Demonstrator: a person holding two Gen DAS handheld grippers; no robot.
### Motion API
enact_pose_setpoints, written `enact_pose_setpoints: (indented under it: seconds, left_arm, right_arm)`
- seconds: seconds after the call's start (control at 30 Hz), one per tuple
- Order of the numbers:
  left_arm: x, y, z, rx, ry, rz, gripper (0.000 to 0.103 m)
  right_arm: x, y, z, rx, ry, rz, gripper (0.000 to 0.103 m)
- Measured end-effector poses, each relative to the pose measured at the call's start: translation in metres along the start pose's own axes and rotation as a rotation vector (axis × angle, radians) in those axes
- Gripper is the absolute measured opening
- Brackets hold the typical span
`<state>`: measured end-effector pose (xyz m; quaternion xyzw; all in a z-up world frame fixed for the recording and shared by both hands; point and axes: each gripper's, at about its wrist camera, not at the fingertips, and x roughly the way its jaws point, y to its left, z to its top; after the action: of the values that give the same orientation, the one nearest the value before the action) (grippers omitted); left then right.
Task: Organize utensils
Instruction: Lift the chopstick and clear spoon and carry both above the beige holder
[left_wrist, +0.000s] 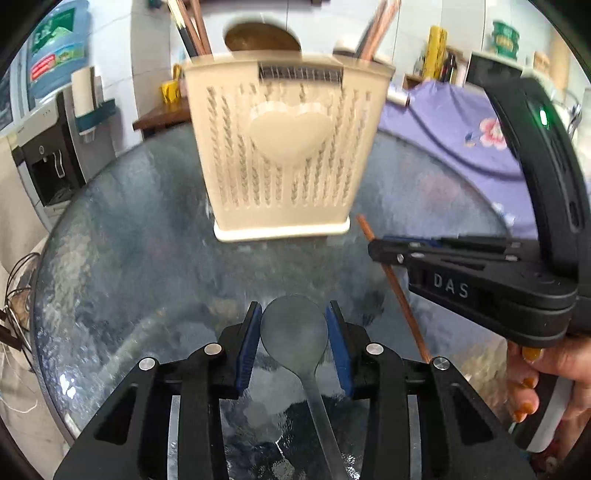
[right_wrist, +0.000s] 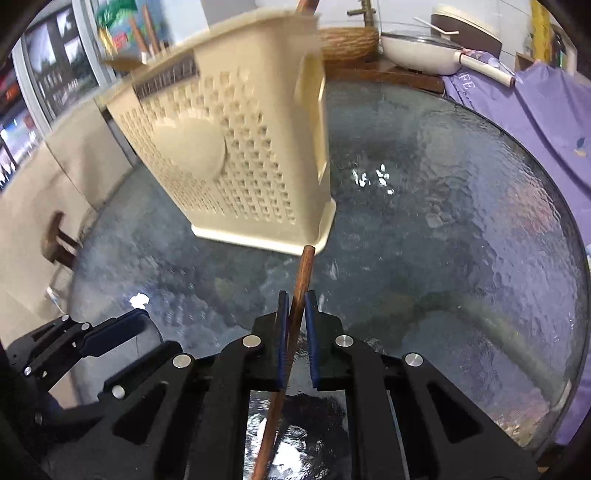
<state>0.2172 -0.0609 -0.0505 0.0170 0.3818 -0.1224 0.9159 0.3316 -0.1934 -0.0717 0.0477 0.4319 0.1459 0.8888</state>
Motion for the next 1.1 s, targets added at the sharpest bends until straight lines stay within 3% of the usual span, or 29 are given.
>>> enact_pose_setpoints:
  seconds: [0.3,0.57,1.1]
  left_arm:
    - [-0.035,0.005,0.016,-0.027,-0.130,-0.044,0.035]
    - [-0.057,0.003,0.026,-0.029,-0.189,-0.072,0.035]
    - [-0.078,0.006,0.052,-0.015,-0.258,-0.108,0.035]
  right_arm:
    - [-0.055,-0.010,0.009,0.063,-0.148,0.149,0.008]
    - [-0.110,-0.009,0.011,0.031,-0.263,0.242,0.008]
    - [-0.162,0.001,0.018,-0.038,-0.350,0.292,0.008]
